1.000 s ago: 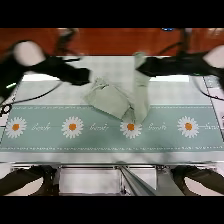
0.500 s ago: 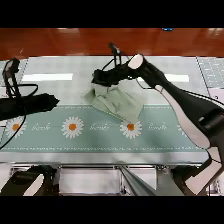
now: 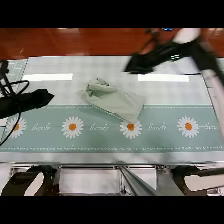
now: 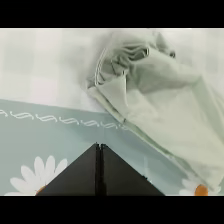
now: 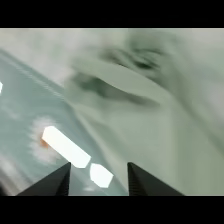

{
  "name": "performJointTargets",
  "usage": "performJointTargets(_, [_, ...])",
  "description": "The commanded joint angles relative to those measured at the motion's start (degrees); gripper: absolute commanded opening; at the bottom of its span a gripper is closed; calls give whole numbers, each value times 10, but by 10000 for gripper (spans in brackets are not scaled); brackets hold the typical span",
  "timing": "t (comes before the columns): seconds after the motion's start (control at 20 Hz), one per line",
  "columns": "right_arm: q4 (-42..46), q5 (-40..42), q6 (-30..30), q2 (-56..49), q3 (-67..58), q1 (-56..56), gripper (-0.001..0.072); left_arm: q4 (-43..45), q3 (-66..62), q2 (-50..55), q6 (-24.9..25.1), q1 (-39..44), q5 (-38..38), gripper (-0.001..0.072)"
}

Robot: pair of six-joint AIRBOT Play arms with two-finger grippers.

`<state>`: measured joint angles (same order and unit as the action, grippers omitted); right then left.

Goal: Fold the shirts.

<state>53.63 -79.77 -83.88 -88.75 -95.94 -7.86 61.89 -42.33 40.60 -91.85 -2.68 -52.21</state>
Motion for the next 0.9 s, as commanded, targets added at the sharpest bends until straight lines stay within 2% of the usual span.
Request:
performJointTargets(0.0, [250,-59,-33,185,128,113,414,-50,-2,-2,3,-16,7,22])
performJointTargets(0.1, [264,55,-73,296,304,164,414,-50,9,-1,3,6,8,22])
performJointTargets(0.2, [240,202,-129,385,498,186,415,-50,26,1,3,31,8,22])
performJointTargets(0.3, [126,278,-115,404,622,187,420,-50,44,1,1,56,9,22])
performJointTargets(0.35, [31,301,-69,391,666,187,420,-50,54,1,0,68,13,22])
performJointTargets(0.45, [-129,324,26,342,702,187,420,-50,68,2,0,85,19,22])
performJointTargets(0.6, [-273,322,125,248,693,187,420,-50,71,10,0,93,24,22])
performJointTargets(0.7, [-316,303,159,184,675,186,420,-50,71,15,0,92,31,22])
performJointTargets(0.85, [-312,283,162,107,626,141,419,-50,71,24,0,92,42,22])
